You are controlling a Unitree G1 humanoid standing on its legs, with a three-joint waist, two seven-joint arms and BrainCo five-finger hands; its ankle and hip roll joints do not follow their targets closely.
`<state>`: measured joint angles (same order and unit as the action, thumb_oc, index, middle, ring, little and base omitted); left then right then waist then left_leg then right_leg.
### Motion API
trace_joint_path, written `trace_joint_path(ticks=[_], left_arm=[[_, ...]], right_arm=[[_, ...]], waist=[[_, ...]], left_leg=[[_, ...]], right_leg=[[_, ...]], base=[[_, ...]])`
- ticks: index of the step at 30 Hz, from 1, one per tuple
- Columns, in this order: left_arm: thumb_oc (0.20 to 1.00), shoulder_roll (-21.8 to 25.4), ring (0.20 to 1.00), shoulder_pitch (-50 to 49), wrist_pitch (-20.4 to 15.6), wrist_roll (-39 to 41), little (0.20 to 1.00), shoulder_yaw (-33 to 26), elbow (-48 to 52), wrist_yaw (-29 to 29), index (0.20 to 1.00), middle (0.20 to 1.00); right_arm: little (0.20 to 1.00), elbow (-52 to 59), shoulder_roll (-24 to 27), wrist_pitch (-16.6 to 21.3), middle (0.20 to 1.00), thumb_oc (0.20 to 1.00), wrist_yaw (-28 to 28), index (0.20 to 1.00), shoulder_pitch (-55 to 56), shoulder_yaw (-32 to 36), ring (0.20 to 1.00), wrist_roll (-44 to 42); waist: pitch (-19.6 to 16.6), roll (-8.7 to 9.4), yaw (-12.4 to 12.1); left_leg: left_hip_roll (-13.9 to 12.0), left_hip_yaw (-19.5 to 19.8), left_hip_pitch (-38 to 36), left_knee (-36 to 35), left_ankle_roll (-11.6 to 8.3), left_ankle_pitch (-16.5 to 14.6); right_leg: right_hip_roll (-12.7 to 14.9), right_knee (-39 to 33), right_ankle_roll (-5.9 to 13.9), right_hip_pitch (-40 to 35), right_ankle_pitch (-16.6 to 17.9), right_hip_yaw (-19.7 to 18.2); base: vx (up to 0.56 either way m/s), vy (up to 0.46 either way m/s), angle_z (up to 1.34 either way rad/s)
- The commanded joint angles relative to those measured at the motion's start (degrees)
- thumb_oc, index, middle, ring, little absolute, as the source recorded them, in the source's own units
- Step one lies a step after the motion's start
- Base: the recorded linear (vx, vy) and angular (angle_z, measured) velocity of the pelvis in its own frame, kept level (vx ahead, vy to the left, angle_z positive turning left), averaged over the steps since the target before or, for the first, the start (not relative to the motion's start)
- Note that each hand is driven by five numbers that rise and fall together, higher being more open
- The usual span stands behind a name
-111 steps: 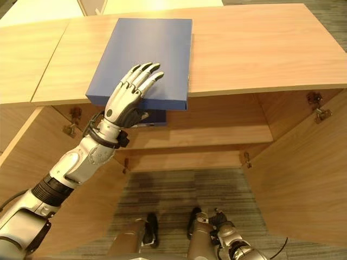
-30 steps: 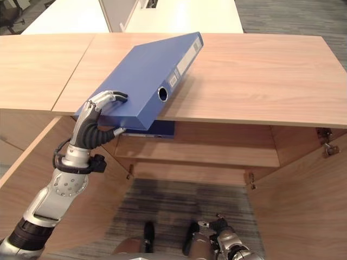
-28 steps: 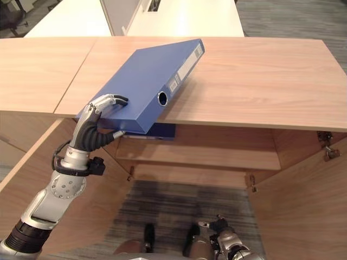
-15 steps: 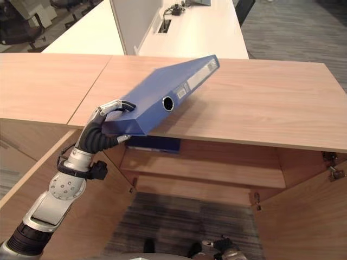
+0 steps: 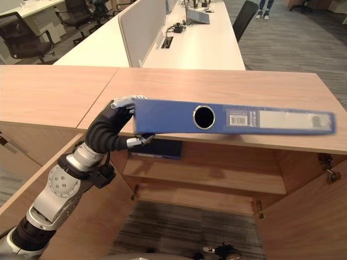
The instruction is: Put the empty folder in the office cabinet
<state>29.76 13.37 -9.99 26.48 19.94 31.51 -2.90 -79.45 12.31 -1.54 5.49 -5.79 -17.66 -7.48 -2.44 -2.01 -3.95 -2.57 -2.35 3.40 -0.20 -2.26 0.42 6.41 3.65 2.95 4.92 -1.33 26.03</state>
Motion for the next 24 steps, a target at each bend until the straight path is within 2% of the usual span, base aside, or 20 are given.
trace_joint_path(ticks=[1, 12, 16, 18, 20, 22, 24], left_arm=[[0.200, 0.1, 0.200, 2.6, -2.2, 7.1, 0.200, -2.1, 3.4, 0.2, 0.200, 0.200], [0.200, -2.9, 0.200, -0.7, -2.2, 11.9, 0.200, -1.9, 2.5, 0.1, 0.200, 0.200], [0.200, -2.6, 0.200, 1.5, 0.0, 15.8, 0.200, 0.2, 2.9, -0.9, 0.200, 0.200], [0.200, -2.7, 0.200, 2.8, 1.6, 21.7, 0.200, 2.7, 2.7, -2.3, 0.200, 0.200], [0.200, -3.4, 0.200, 4.4, 4.2, 30.2, 0.200, 7.6, 0.2, -3.7, 0.200, 0.200], [0.200, -2.5, 0.200, 3.3, 6.0, 34.0, 0.200, 10.0, -1.4, -4.4, 0.200, 0.200], [0.200, -2.0, 0.200, 2.4, 6.4, 34.1, 0.200, 10.1, -1.8, -4.5, 0.200, 0.200]], right_arm=[[1.000, -1.5, -2.1, -0.3, 1.000, 1.000, -1.3, 1.000, -2.1, -0.6, 1.000, 1.1], [1.000, -1.0, -1.0, 0.4, 1.000, 1.000, -1.4, 1.000, -1.4, -0.6, 1.000, 3.1], [1.000, -0.8, -2.2, 0.9, 1.000, 1.000, -2.0, 1.000, -0.3, -0.7, 1.000, 2.3], [1.000, -0.4, -3.2, 0.7, 1.000, 1.000, -2.2, 1.000, 0.2, -1.8, 1.000, 3.2], [1.000, -0.2, -3.9, 0.4, 1.000, 1.000, -2.8, 1.000, 0.5, -3.4, 1.000, 4.2], [1.000, -0.4, -4.4, 0.2, 1.000, 1.000, -2.8, 1.000, 0.9, -4.1, 1.000, 4.9], [1.000, -0.4, -4.5, 0.3, 1.000, 1.000, -2.8, 1.000, 1.0, -4.2, 1.000, 4.9]], waist=[[-0.6, 4.78, -0.6], [-0.2, 5.83, -1.0], [-0.5, 5.67, -0.5], [-0.8, 5.36, 0.2], [-1.0, 4.97, 1.1], [-0.8, 4.68, 1.5], [-0.8, 4.64, 1.5]], left_leg=[[2.4, -1.2, 1.4, -4.8, 0.80, 1.3], [2.5, -1.3, 0.9, -4.8, 0.68, 1.2], [2.6, -1.4, 0.8, -4.8, 0.88, 1.1], [2.5, -1.8, 0.6, -4.8, 1.01, 1.0], [2.6, -2.2, 0.3, -4.8, 1.19, 0.8], [2.6, -2.3, 0.2, -4.8, 1.32, 0.9], [2.6, -2.3, 0.2, -4.8, 1.34, 0.9]], right_leg=[[0.8, -8.2, 4.07, -3.5, 3.1, -1.5], [0.2, -8.3, 3.71, -4.1, 2.9, -1.7], [0.1, -8.2, 3.72, -4.0, 2.9, -2.1], [0.1, -8.2, 3.73, -4.0, 3.0, -2.4], [-0.1, -8.2, 3.72, -4.1, 3.0, -3.0], [-0.1, -8.1, 3.65, -4.1, 3.0, -3.3], [-0.2, -8.0, 3.65, -4.0, 3.0, -3.3]], base=[[0.00, 0.000, 0.00], [0.00, 0.000, 0.00], [0.00, 0.000, 0.00], [-0.01, 0.006, -0.02], [-0.01, 0.009, -0.08], [-0.02, 0.004, -0.14], [-0.01, 0.005, -0.09]])
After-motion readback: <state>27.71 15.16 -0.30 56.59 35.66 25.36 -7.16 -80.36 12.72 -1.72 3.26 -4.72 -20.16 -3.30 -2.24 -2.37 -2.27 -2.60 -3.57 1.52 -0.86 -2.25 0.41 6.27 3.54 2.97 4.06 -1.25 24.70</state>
